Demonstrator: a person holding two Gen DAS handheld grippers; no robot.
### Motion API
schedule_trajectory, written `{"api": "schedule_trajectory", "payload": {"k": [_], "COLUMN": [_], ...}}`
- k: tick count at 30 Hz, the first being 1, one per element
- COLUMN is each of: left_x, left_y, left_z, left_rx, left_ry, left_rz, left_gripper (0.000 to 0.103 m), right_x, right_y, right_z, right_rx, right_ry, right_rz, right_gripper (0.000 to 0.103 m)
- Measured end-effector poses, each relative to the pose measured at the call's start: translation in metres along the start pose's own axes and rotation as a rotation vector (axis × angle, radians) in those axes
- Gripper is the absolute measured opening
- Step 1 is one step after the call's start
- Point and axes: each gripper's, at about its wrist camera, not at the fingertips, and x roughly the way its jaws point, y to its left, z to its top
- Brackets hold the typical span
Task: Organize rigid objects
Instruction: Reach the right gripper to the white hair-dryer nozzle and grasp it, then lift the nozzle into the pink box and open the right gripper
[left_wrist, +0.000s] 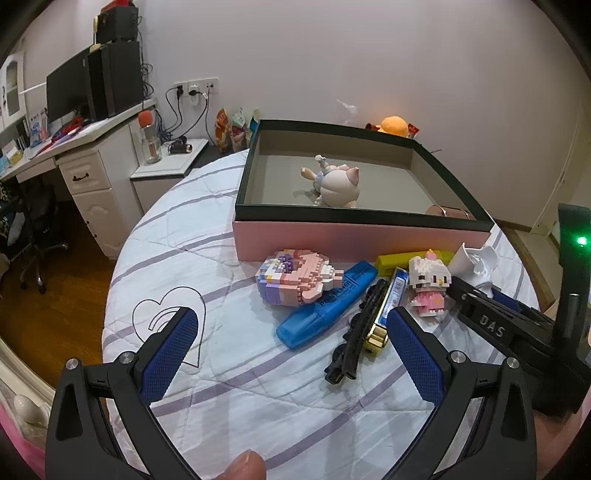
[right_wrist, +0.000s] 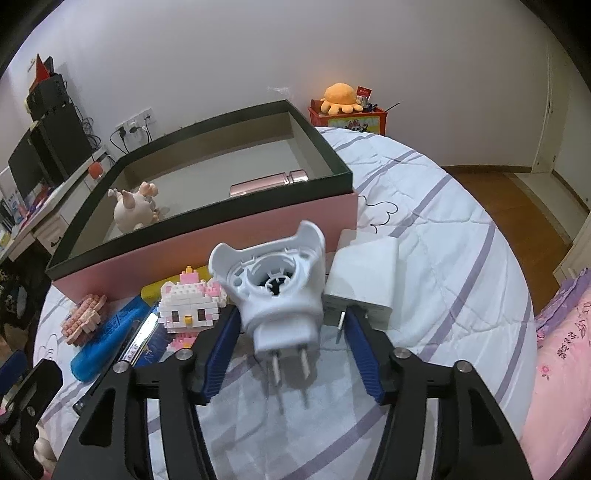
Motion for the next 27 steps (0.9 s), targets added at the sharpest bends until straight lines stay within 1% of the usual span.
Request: {"api": "schedule_trajectory", "payload": {"k": [3, 11, 12, 13, 14, 15, 17, 18, 19, 20, 21, 22, 24, 26, 27], "left_x": [-0.001, -0.002, -0.002, -0.003, -0.003, -0.003, -0.003, -0.004, -0.004, -0.004, -0.004, -0.004, -0.004, -0.003, -0.003], "left_y": [-0.001, -0.003, -0.003, -0.003, -0.003, -0.004, -0.005, -0.005, -0.005, -0.005, -0.005, -0.004, -0.003, -0.002, -0.003], "left_z": [-0.001, -0.003, -0.003, -0.003, -0.003, -0.003, -0.004, -0.004, -0.004, -0.004, -0.004, -0.004, -0.004, -0.003, -0.003], "left_rx": [0.004, 0.008, 0.010, 0.011, 0.013, 0.014, 0.017, 0.018, 0.018, 0.017, 0.016, 0.016, 0.015, 0.012, 0.012], "left_ry": [-0.001, -0.001, -0.002, -0.003, -0.003, -0.003, -0.002, -0.003, -0.005, -0.003, -0.002, -0.003, -0.003, 0.000, 0.000], "left_rz": [0.001, 0.004, 0.004, 0.004, 0.005, 0.005, 0.006, 0.007, 0.008, 0.009, 0.010, 0.010, 0.014, 0.011, 0.010], "left_gripper": [0.103, 0.103, 0.103, 0.103, 0.103, 0.103, 0.103, 0.103, 0.103, 0.103, 0.103, 0.103, 0.103, 0.103, 0.103], "right_x": [0.002, -0.003, -0.003, -0.004, -0.005, -0.005, -0.001, 0.000, -0.001, -0.003, -0.006, -0.012, -0.018, -0.019, -0.017], "right_y": [0.001, -0.004, -0.004, -0.007, -0.010, -0.012, -0.011, -0.010, -0.010, -0.009, -0.009, -0.008, -0.006, -0.005, -0.004], "right_z": [0.001, -0.001, -0.001, -0.002, -0.003, -0.003, -0.004, -0.005, -0.005, -0.005, -0.005, -0.004, -0.001, 0.004, 0.005], "right_rx": [-0.005, -0.018, -0.018, -0.018, -0.015, -0.014, -0.041, -0.057, -0.059, -0.059, -0.059, -0.062, -0.074, -0.080, -0.089], "right_ry": [-0.005, -0.020, -0.020, -0.017, -0.018, -0.011, 0.020, 0.032, 0.033, 0.028, 0.012, -0.024, -0.054, -0.062, -0.060], "right_rz": [-0.004, 0.020, 0.023, 0.019, 0.013, 0.021, 0.026, 0.020, 0.024, 0.038, 0.043, 0.028, 0.023, 0.027, 0.013], "right_gripper": [0.063, 0.048, 0.042, 0.025, 0.013, 0.008, 0.009, 0.017, 0.043, 0.060, 0.081, 0.082, 0.082, 0.082, 0.082]}}
